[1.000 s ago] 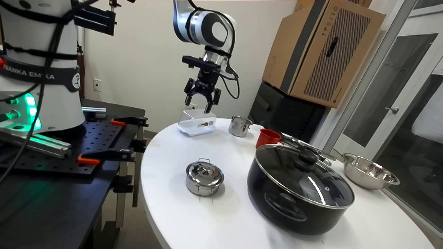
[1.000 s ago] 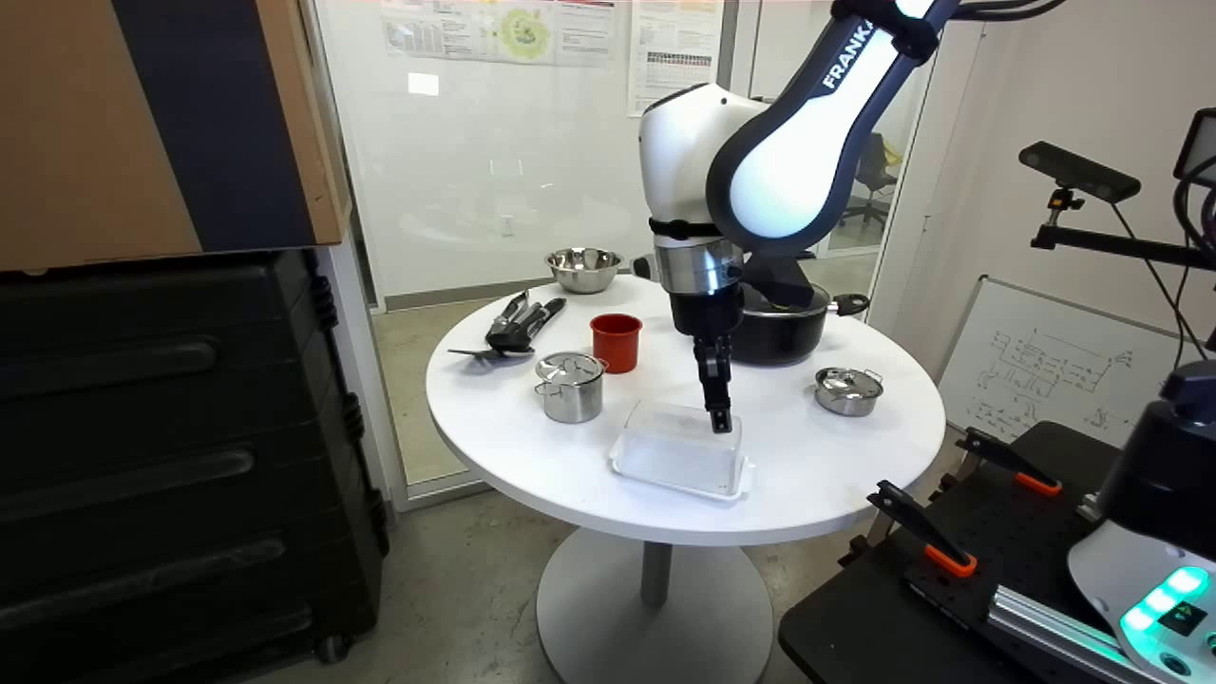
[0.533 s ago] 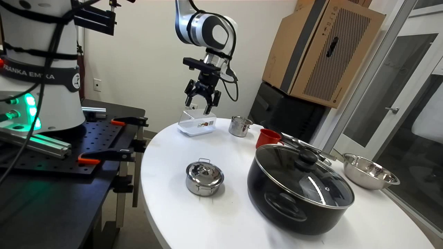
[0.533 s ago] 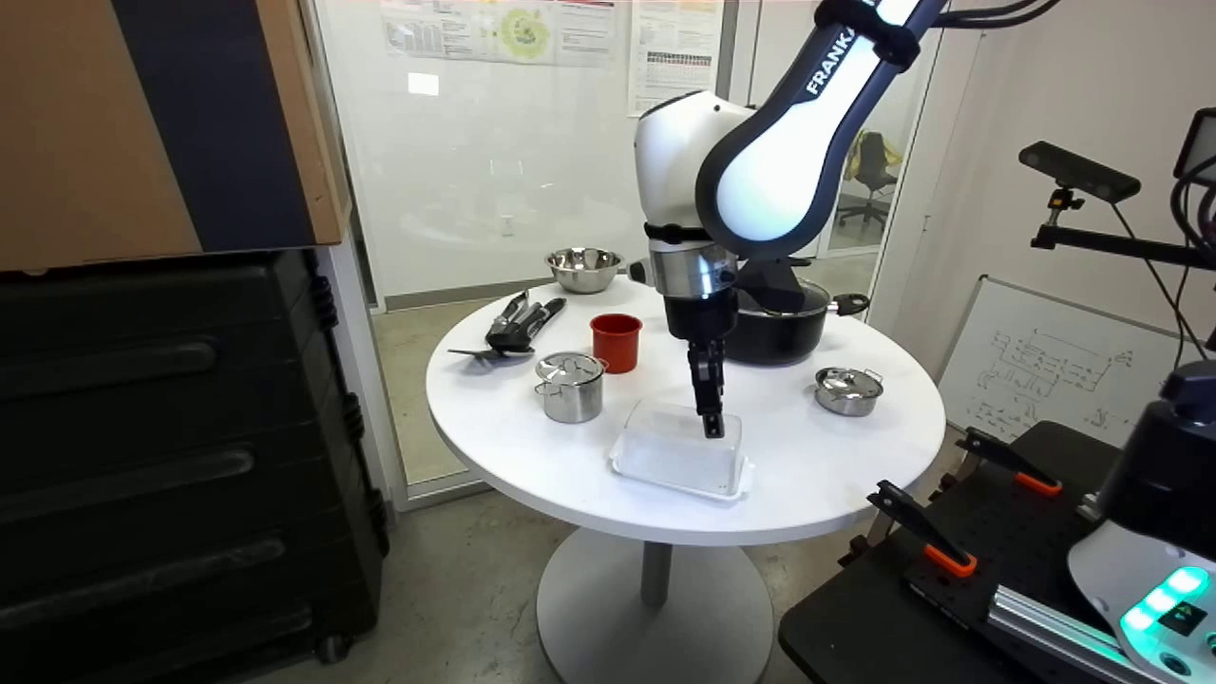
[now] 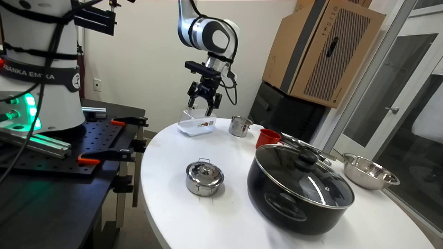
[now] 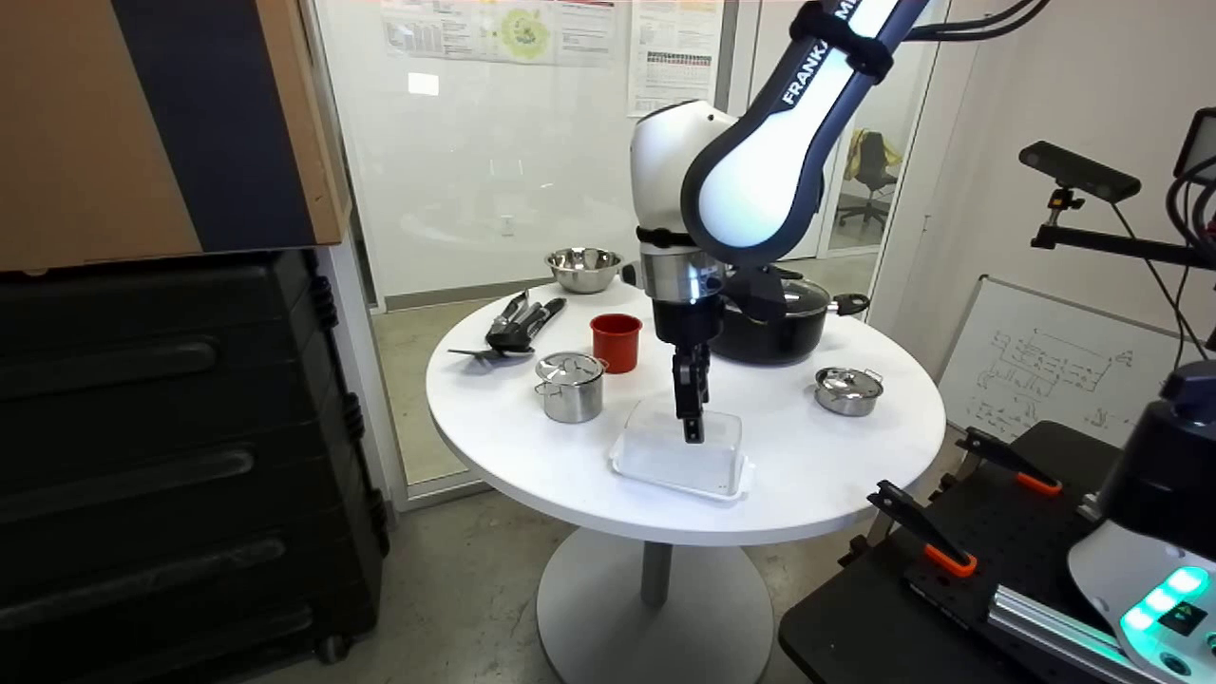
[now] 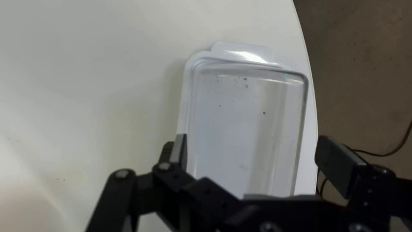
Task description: Put the clear bowl on the table
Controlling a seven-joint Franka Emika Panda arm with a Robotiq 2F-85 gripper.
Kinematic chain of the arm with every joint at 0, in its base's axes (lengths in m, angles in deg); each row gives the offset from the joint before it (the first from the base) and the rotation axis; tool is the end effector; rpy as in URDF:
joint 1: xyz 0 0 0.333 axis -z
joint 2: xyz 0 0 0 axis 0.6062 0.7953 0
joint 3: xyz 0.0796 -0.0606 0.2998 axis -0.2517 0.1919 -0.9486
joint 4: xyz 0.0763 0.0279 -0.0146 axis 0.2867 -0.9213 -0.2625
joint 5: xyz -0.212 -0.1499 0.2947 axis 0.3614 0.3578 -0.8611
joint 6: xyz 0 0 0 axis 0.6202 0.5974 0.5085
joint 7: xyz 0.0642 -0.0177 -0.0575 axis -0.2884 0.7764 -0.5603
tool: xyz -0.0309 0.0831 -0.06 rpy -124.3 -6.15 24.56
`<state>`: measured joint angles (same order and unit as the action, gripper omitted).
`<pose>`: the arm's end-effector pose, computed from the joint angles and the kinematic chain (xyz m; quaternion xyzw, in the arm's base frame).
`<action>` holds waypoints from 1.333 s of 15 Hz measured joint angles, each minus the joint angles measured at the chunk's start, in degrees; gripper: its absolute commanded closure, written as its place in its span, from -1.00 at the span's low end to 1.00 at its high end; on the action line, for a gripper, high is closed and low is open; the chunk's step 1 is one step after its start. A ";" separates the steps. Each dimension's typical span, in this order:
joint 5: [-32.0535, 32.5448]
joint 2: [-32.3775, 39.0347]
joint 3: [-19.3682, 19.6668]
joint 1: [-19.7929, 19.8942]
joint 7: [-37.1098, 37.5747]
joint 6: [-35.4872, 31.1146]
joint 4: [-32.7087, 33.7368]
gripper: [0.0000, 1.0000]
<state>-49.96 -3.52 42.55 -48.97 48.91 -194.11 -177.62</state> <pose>0.4192 0.2045 0.1861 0.9241 0.3732 -0.0796 0.0221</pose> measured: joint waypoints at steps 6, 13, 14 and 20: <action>-0.47 0.47 0.00 0.00 0.09 -0.92 0.29 -1.00; -1.06 0.91 0.16 0.03 0.77 -1.37 0.43 -1.00; -1.06 1.01 0.21 0.03 0.95 -1.41 0.48 -1.00; -1.06 1.73 0.51 0.03 2.14 -1.54 0.89 -1.00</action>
<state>-51.02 -1.79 43.06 -48.94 51.05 -195.65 -176.74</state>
